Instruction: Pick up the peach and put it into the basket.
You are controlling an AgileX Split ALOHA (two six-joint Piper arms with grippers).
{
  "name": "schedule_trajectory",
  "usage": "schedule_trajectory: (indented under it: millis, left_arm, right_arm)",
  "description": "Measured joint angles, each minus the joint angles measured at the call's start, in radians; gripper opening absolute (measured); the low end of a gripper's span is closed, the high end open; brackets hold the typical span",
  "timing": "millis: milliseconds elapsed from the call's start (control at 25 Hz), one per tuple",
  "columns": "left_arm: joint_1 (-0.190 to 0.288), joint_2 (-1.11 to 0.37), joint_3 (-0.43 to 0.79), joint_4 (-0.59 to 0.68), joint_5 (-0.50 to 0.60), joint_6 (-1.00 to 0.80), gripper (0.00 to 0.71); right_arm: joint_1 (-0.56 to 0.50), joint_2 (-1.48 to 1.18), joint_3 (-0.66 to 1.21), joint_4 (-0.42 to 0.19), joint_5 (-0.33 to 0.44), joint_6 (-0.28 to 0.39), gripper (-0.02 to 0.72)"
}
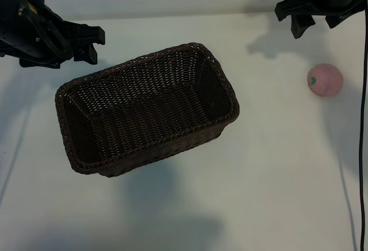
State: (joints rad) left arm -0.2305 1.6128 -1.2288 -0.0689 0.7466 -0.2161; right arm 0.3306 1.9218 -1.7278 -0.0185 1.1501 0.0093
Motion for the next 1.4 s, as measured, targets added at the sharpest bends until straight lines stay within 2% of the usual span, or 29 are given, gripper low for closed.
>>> schedule_trajectory:
  millis: [320, 520, 760, 1120, 1400]
  left_arm:
    - [0.0, 0.0, 0.0, 0.0, 0.0, 0.0, 0.589]
    - [0.0, 0.0, 0.0, 0.011, -0.072, 0.001, 0.589]
    - [0.0, -0.004, 0.014, 0.012, -0.014, -0.017, 0.589]
    - [0.0, -0.142, 0.277, 0.069, -0.058, -0.179, 0.589]
    - [0.0, -0.104, 0.37, 0.069, -0.172, -0.276, 0.589]
  right_arm:
    - [0.0, 0.0, 0.0, 0.0, 0.0, 0.0, 0.6]
    - [0.0, 0.0, 0.0, 0.0, -0.001, 0.0, 0.599]
    - [0.0, 0.0, 0.0, 0.0, -0.001, 0.0, 0.599]
    - [0.0, 0.0, 0.0, 0.0, -0.001, 0.0, 0.599]
    - [0.0, 0.0, 0.0, 0.0, -0.001, 0.0, 0.599]
